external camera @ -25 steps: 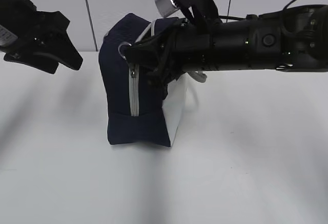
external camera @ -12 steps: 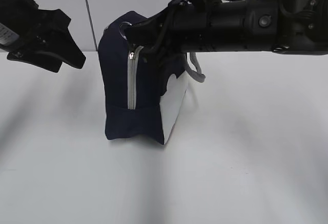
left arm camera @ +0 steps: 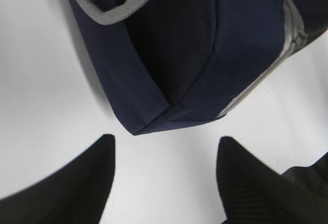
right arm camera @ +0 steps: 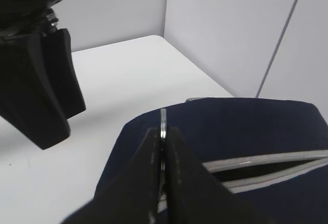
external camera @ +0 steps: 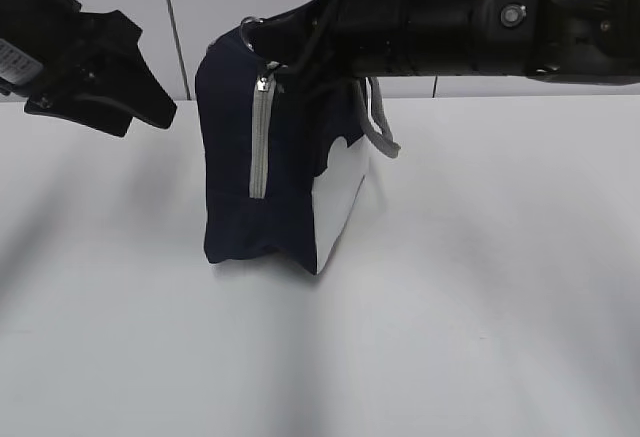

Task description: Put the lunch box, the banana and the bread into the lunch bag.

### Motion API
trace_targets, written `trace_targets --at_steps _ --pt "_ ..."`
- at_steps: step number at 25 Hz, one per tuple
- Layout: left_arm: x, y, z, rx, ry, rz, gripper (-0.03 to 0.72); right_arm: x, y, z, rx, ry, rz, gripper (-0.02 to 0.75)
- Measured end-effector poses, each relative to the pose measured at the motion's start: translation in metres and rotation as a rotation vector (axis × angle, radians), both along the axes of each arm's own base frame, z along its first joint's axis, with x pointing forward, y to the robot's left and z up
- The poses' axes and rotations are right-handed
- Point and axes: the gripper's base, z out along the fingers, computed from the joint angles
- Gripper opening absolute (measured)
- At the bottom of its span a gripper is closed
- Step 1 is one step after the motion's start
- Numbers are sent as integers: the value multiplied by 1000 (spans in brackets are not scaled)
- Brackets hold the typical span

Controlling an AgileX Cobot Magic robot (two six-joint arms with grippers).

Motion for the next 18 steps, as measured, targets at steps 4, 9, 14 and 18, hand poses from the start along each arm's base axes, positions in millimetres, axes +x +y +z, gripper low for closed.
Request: trace_targets --at_steps 4,9,14,18 --pt "1 -2 0 -24 -6 -17 434 3 -2 1 -12 0 -37 -16" --pt "4 -6 -4 -47 1 -37 434 4 -3 1 -15 4 -48 -16" --pt "6 -8 -6 -59 -8 -60 434 5 -2 6 3 -4 -44 -16" --pt "6 -9 -6 -59 -33 -95 434 6 0 14 35 -2 -43 -16"
